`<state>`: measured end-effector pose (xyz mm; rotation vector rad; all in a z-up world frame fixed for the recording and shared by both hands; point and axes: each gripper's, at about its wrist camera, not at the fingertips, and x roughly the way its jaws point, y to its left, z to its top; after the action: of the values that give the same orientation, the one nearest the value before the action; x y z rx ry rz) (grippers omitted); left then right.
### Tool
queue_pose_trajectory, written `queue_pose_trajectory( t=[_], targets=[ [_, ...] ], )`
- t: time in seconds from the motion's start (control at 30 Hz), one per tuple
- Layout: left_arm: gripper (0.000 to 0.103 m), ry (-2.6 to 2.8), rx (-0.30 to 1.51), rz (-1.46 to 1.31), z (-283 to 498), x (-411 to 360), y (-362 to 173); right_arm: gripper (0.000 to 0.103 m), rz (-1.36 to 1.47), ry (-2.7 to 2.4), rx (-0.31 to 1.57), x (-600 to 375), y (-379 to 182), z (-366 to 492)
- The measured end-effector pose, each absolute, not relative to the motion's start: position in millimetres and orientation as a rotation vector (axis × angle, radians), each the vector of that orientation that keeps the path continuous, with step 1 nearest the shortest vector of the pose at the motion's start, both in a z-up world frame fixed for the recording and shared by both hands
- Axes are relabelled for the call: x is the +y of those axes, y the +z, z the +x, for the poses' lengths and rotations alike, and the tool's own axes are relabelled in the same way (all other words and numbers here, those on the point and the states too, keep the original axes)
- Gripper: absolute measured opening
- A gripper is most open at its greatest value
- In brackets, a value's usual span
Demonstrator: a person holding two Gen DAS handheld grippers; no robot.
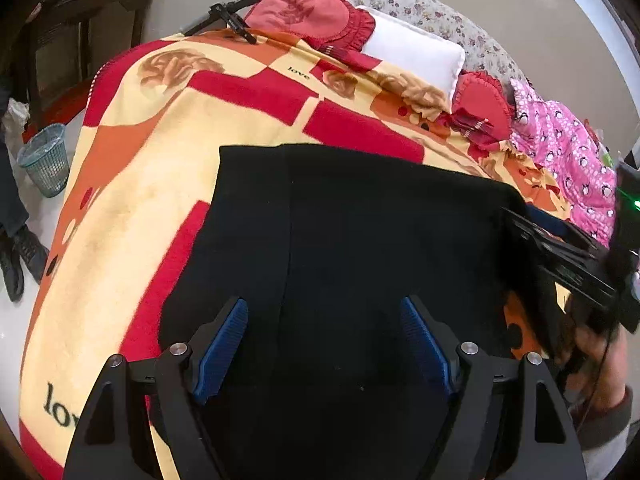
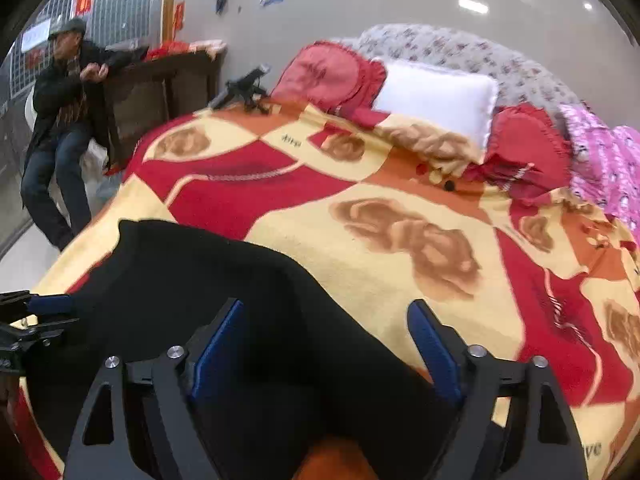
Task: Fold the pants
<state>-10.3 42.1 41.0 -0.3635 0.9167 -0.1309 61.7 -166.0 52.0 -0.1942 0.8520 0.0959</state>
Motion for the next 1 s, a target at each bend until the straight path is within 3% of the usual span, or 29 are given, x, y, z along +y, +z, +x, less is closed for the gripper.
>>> queue_pose_trajectory(
  t=[0.07,0.47,0.67,0.8,1.0],
  targets=[
    [0.078,-0.131,0.923,-0.381,-13,43,39,0.02,-0.169,0.119,0.908,-167,40,74],
    [0.079,-0.092,0.735,-0.606,-80,105,65,0.018,-0.048,0.336,0.887,-161,89,-38],
    [0.083,-0.086,0.76,-0.636,-106,106,40,0.018,-0.032,0.408,0.97,-139,62,-119],
    [0.083,-0.097,0.789,-0.643,-103,107,29,0.018,0.032,0.409,1.038,-139,33,-136],
    [0.083,-0.042,0.779,-0.694,-79,112,26,0.018,0.108,0.389,1.007,-154,39,-134]
  ],
)
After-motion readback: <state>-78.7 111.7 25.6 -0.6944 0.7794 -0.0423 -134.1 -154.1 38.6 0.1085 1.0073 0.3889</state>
